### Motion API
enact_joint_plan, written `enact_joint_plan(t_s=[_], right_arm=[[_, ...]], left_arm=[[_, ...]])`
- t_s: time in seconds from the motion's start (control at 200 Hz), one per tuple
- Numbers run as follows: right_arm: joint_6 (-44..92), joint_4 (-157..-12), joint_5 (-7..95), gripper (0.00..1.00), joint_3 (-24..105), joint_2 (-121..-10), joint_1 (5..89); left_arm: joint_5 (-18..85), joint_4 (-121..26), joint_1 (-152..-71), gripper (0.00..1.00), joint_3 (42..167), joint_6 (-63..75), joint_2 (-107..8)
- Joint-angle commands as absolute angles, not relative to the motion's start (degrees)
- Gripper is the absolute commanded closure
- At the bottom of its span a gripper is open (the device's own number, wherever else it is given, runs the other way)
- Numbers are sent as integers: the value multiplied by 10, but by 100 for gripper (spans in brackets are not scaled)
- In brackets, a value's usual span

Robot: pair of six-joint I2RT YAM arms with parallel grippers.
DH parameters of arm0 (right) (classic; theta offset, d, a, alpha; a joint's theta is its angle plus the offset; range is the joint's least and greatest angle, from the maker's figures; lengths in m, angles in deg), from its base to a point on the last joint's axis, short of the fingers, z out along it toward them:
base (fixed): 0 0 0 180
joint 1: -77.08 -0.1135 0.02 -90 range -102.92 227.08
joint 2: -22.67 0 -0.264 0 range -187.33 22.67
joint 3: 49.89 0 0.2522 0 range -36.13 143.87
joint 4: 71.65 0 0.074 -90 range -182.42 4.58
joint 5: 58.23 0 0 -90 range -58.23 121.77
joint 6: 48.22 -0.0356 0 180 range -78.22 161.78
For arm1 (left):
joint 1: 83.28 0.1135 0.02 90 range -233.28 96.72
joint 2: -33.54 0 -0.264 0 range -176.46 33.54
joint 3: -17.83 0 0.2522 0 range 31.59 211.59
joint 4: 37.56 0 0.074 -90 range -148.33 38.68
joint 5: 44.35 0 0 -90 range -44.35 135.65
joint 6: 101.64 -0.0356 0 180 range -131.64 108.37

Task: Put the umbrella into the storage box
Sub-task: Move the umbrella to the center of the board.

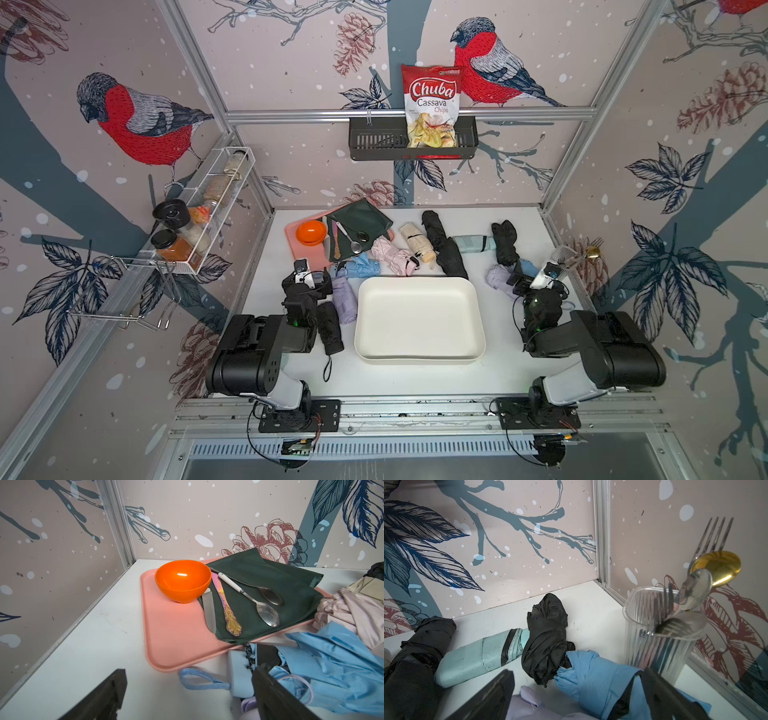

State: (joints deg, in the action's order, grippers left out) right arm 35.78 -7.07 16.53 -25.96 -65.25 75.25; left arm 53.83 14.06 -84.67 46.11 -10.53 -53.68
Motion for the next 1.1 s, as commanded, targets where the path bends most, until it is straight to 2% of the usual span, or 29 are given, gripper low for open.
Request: enact_joint_plan(t_s=[0.0,0.82,0.956,1.091], right_arm=[[359,-74,160,0,-258,-653,752],[360,-72,151,0,-259,-652,750],[343,-96,111,0,-254,-636,750],[345,-97,106,0,-253,-634,748]], left_arm=[[543,175,-847,3,462,-108,-537],[544,179,-846,3,464,-105,-537],[554,144,-845,3,479,-99,-519],[556,22,-845,3,536,-99,-493]])
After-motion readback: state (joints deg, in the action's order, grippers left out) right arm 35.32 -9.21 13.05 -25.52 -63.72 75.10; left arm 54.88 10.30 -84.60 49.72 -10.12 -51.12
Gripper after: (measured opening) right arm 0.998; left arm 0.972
